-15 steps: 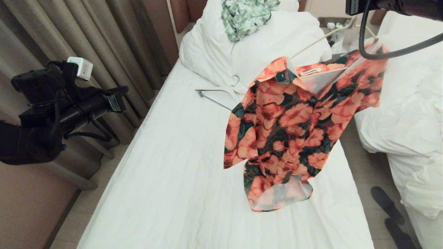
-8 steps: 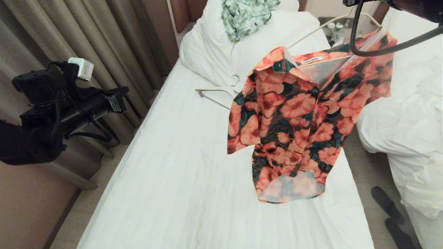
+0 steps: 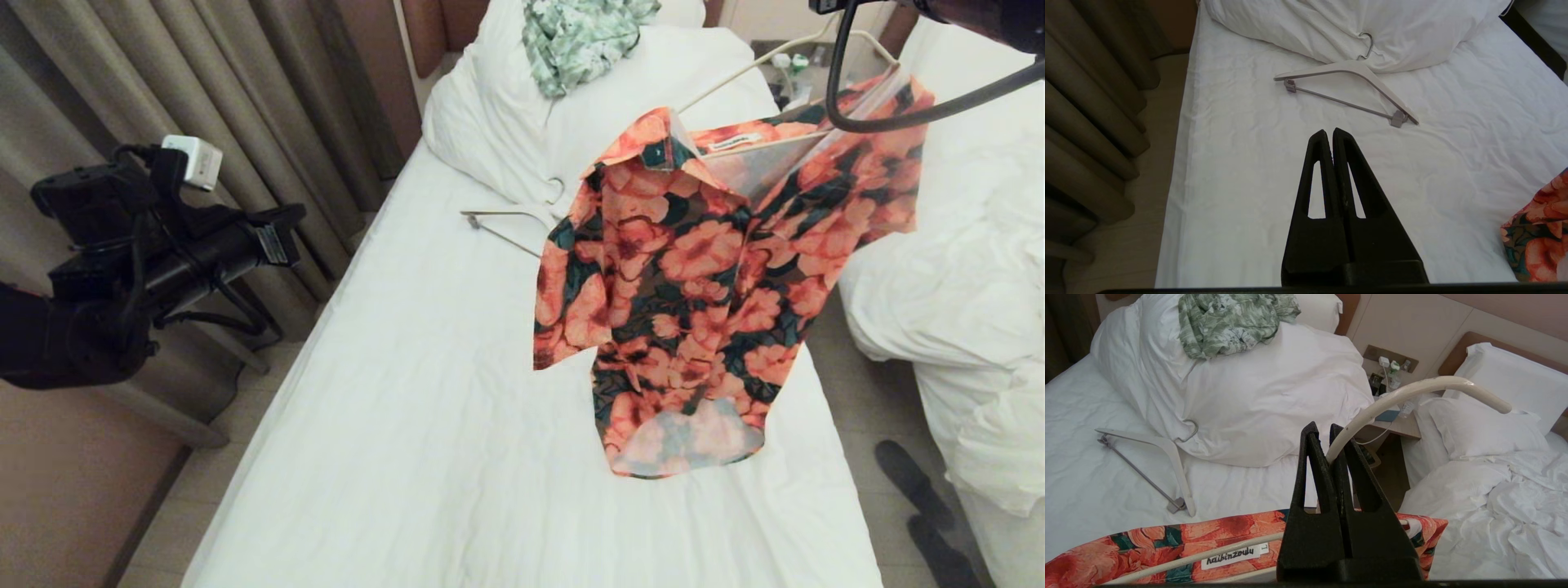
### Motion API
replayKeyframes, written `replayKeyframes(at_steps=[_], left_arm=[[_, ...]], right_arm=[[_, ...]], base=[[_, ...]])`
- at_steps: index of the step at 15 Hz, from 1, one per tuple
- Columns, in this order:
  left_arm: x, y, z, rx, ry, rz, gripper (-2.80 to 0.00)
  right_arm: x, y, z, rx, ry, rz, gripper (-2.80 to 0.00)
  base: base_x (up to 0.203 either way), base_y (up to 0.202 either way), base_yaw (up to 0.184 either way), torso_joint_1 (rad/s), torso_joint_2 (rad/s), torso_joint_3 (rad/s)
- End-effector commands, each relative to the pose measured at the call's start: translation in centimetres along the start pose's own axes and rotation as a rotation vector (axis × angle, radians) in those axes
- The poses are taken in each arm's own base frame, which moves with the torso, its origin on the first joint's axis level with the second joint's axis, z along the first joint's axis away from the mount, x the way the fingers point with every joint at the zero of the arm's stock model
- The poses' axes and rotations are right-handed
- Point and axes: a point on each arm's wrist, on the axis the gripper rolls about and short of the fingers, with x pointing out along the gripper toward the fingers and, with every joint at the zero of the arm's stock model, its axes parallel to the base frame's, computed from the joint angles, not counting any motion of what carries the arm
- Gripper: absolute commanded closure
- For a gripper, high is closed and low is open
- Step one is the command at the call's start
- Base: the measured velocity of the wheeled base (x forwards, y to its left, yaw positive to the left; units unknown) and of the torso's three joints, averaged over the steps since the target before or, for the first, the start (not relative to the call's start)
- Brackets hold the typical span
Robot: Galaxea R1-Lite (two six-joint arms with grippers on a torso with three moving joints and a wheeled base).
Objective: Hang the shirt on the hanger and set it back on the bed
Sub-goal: Take the clothes hanger out of the clothes
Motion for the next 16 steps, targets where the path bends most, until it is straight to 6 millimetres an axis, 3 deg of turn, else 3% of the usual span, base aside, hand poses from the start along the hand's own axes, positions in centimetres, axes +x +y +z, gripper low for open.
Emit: replayKeyframes(at_steps=[1, 7, 9, 12, 16], left_arm=[[0.0, 0.0, 0.2, 0.003, -0.009, 0.000, 0.00], [-0.1, -0.3, 0.4, -0.008, -0.017, -0.008, 0.00], [-0.8, -2.2, 2.7, -0.092, -0.066, -0.056, 0.00], [-2.3, -9.2, 6.1, -0.245, -0.078, -0.239, 0.00], [-5.3, -19.1, 8.7, -0.417, 0.003, -0.411, 0.00]], right_arm=[[0.0, 0.0, 0.0, -0.002, 0.000, -0.003, 0.00], [0.0, 0.0, 0.0, -0.003, 0.001, -0.002, 0.00], [0.0, 0.0, 0.0, -0.003, 0.002, 0.000, 0.00], [0.2, 0.4, -0.4, -0.004, 0.009, 0.003, 0.00], [0.5, 1.2, -0.8, -0.005, 0.015, 0.020, 0.00]], base=[[0.000, 0.000, 0.000, 0.000, 0.00, 0.000], [0.000, 0.000, 0.000, 0.000, 0.00, 0.000], [0.000, 0.000, 0.000, 0.000, 0.00, 0.000], [0.000, 0.000, 0.000, 0.000, 0.00, 0.000], [0.000, 0.000, 0.000, 0.000, 0.00, 0.000]])
